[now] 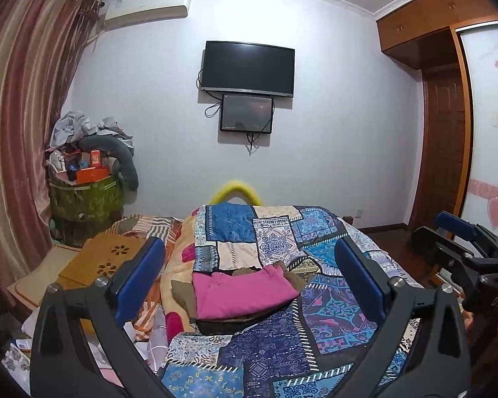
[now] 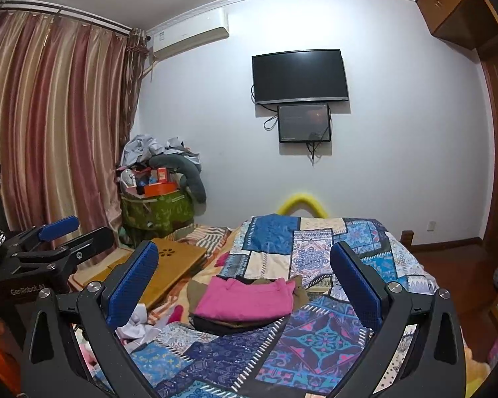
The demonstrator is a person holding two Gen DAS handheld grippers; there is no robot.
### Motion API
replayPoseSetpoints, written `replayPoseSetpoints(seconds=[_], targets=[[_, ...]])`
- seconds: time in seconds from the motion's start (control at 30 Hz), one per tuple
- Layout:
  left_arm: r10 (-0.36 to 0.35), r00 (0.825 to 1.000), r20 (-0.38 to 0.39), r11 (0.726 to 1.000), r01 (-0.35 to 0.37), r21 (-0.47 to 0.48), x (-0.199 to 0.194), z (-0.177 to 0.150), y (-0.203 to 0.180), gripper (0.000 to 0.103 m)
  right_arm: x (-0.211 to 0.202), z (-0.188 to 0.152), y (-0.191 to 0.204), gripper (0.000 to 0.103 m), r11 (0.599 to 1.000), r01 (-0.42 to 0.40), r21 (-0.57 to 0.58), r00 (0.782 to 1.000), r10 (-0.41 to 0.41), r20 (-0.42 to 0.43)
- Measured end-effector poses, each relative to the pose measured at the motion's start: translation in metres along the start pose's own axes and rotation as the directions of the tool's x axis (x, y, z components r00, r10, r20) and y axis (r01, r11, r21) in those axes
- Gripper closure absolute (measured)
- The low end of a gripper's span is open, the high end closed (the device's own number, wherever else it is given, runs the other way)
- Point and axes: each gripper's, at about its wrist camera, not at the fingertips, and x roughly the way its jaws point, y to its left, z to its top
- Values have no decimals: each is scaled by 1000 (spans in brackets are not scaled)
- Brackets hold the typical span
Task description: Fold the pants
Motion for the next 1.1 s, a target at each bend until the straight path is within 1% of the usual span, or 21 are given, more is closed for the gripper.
replayPoseSetpoints(seconds=[0.53, 0.7, 1.1], targets=[[-15, 1000, -16, 1000, 15, 2, 3, 0, 2, 0, 0, 1, 0, 0, 1000, 4, 2, 1000, -4, -4], [-44, 999, -28, 999, 44, -3, 5, -1, 3, 0, 0, 1, -1, 0, 1000, 3, 2, 1000, -3, -7], [-59, 997, -50, 998, 58, -8, 8, -1, 5, 0, 1, -1, 0, 0, 1000, 2, 0, 1000, -2, -15]])
